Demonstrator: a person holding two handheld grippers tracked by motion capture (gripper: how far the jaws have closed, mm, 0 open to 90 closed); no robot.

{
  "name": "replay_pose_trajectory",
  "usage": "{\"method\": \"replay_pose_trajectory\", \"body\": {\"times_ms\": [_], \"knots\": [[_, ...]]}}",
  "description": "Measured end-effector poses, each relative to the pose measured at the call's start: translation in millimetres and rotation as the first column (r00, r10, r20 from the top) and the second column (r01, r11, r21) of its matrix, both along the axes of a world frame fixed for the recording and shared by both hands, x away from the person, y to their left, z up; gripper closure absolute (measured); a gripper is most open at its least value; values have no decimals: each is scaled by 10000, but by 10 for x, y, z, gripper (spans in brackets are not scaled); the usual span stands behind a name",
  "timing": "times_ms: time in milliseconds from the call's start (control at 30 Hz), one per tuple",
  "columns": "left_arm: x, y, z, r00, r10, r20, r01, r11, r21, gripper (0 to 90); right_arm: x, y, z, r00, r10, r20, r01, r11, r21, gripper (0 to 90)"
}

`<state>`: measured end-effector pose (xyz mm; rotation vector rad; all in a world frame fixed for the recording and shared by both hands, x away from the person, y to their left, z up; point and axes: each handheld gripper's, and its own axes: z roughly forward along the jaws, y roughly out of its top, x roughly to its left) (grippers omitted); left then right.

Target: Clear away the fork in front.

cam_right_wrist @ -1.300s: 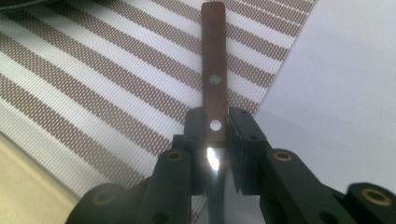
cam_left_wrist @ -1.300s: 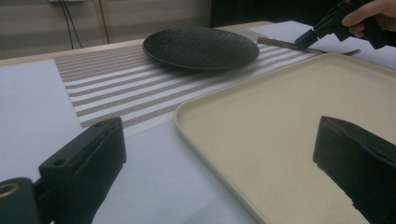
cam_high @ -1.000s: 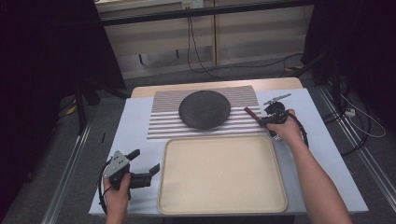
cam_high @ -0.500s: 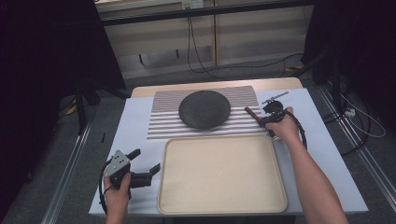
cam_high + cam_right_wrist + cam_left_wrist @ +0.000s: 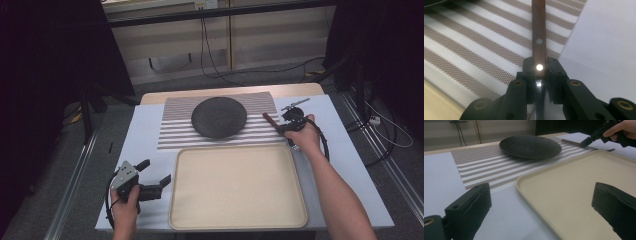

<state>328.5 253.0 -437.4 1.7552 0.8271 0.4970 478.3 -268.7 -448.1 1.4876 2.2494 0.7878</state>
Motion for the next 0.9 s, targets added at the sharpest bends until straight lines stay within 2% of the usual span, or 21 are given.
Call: {"method": "replay_pose_trajectory", "body": {"times_ms": [100, 233, 300, 367, 433, 633, 767, 800, 900], "knots": [[3, -1, -2, 10000, -8, 25, 8, 10000, 23, 28, 12, -24, -5, 9999, -152, -53, 154, 9991, 399, 785], [9, 18, -7, 10000, 63, 26, -63, 10000, 1, 28, 1, -20, 15, 10000, -15, -10, 16, 9985, 549, 785], [10, 32, -8, 10000, 71, 11, -71, 10000, -29, 28, -3, -26, 45, 9998, -48, 170, 40, 9988, 487, 785], [7, 41, -6, 9999, 105, 29, -105, 9999, -71, 28, -15, -43, 77, 9997, -104, 237, 85, 9970, 769, 786], [3, 38, -6, 10000, 96, 10, -96, 9999, -87, 28, -32, -61, 113, 9991, -151, 391, 118, 9964, 843, 785], [-3, 22, -3, 10000, 47, -6, -47, 10000, -71, 28, -104, -214, 219, 9957, -619, 694, 507, 9870, 1522, 785], [-1, 29, 5, 9999, 118, 30, -117, 9998, -163, 28, -159, -275, 277, 9930, -656, 981, 482, 9842, 1701, 785], [0, 29, 5, 9999, 106, 21, -106, 9998, -148, 28, -185, -281, 295, 9916, -736, 1060, 526, 9806, 1890, 785], [2, 27, 7, 10000, 96, 8, -95, 9998, -155, 28, -263, -260, 334, 9901, -555, 1291, 281, 9783, 2052, 785]]}}
